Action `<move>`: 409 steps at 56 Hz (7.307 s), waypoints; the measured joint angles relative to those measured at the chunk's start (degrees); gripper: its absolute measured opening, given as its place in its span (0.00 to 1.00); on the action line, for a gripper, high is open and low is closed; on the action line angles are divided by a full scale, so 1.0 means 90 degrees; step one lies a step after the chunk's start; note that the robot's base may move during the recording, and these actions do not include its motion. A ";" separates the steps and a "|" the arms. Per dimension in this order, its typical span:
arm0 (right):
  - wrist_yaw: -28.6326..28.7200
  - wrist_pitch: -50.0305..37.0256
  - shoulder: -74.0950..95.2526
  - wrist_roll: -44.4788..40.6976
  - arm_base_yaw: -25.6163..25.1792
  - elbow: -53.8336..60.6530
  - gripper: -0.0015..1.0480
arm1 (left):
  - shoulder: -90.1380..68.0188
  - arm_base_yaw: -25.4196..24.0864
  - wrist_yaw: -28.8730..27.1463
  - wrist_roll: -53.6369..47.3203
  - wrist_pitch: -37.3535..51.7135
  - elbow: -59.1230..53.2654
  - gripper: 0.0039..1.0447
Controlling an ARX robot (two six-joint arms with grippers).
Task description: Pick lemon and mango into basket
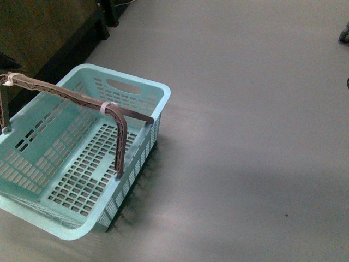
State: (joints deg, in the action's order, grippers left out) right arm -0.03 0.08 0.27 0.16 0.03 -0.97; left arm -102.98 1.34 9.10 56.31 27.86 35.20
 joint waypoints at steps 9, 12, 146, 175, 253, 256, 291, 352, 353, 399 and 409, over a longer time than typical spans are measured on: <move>0.0000 0.0000 0.0000 0.0000 0.0000 0.0000 0.92 | -0.0993 0.0236 -0.0148 0.0284 0.0046 0.0775 0.94; 0.0000 0.0000 0.0000 0.0000 0.0000 0.0000 0.92 | -0.1370 0.0316 -0.0187 0.0449 0.0080 0.1139 0.94; 0.0000 0.0000 0.0000 0.0000 0.0000 0.0000 0.92 | 0.5255 0.1001 -0.0896 0.3009 -0.3526 0.0988 0.05; 0.0000 0.0000 0.0000 0.0000 0.0000 0.0000 0.92 | 0.5255 0.1001 -0.0899 0.3016 -0.3526 0.0988 0.05; 0.0000 0.0000 0.0000 0.0000 0.0000 0.0000 0.92 | 0.5255 0.1001 -0.0899 0.3019 -0.3526 0.0988 0.05; 0.0000 0.0000 0.0000 0.0000 0.0000 0.0000 0.92 | 0.5255 0.1001 -0.0899 0.3019 -0.3526 0.0988 0.05; 0.0002 0.0000 0.0000 0.0000 0.0000 0.0000 0.92 | 0.5255 0.1001 -0.0899 0.3019 -0.3526 0.0988 0.05; 0.0000 0.0000 0.0000 0.0000 0.0000 0.0000 0.92 | 0.5255 0.1001 -0.0899 0.3019 -0.3526 0.0988 0.05; 0.0000 0.0000 0.0000 0.0000 0.0000 0.0000 0.92 | 0.5255 0.1001 -0.0896 0.3019 -0.3526 0.0988 0.05; 0.0000 0.0000 0.0000 -0.0002 0.0000 0.0000 0.92 | 0.5253 0.1001 -0.0899 0.3019 -0.3531 0.0991 0.05; 0.0002 0.0000 0.0000 0.0000 0.0000 0.0000 0.92 | 0.5253 0.1001 -0.0899 0.3019 -0.3531 0.0991 0.05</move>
State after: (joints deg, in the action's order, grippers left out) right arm -0.01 0.08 0.27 0.16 0.03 -0.97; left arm -55.70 10.35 1.02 83.48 -3.92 44.12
